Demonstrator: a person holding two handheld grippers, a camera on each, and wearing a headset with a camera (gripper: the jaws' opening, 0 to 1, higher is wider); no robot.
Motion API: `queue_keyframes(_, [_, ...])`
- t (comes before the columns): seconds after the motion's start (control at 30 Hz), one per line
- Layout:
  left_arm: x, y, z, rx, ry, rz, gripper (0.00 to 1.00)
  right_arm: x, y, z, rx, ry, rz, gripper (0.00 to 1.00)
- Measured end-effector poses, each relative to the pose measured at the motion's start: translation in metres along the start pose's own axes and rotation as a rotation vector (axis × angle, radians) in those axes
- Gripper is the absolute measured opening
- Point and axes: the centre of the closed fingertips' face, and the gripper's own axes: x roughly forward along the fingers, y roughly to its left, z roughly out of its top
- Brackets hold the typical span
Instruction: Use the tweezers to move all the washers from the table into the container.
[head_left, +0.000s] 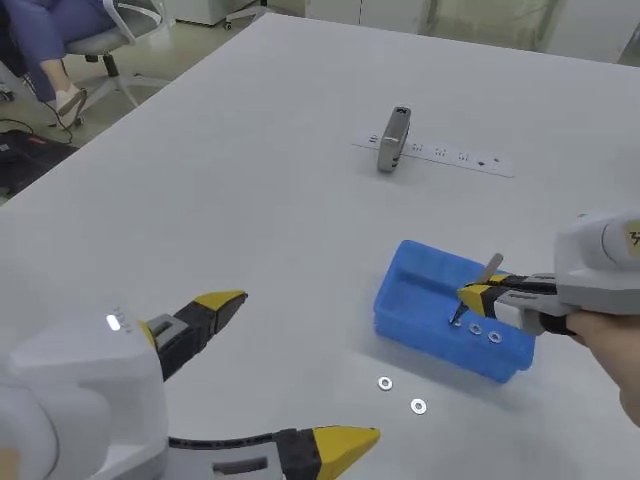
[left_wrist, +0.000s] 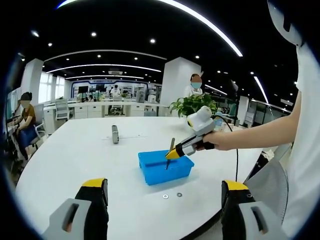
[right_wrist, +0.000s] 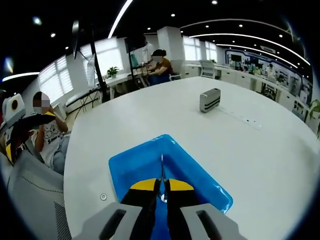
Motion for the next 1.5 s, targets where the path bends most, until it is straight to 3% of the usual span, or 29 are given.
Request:
queue_keyframes(0.53, [0.001,-0.002,-0.002,0.000,0.004,-0.010,0.96,-0.032,0.016,0.027,0.007,-0.127,0.007,0.03])
queue_keyframes(0.67, [0.002,-0.003,-0.002,-0.001,0.007,-0.014,0.96,-0.040,0.025,0.033,0.050,-0.166,0.049,0.03])
queue_keyframes(0.9, [0.004,-0.005,-0.002,0.001,0.008,-0.022,0.96,-0.043,0.048,0.029,0.033,-0.162,0.111,0.03])
queue_keyframes(1.07, [0.006,-0.008,-0.001,0.004,0.009,-0.029,0.96,-0.038,0.061,0.017,0.002,-0.114,0.148,0.03])
queue_keyframes(1.5, [0.005,-0.009,-0.002,0.004,0.015,-0.031,0.96,-0.020,0.079,-0.021,0.038,-0.016,0.216,0.03])
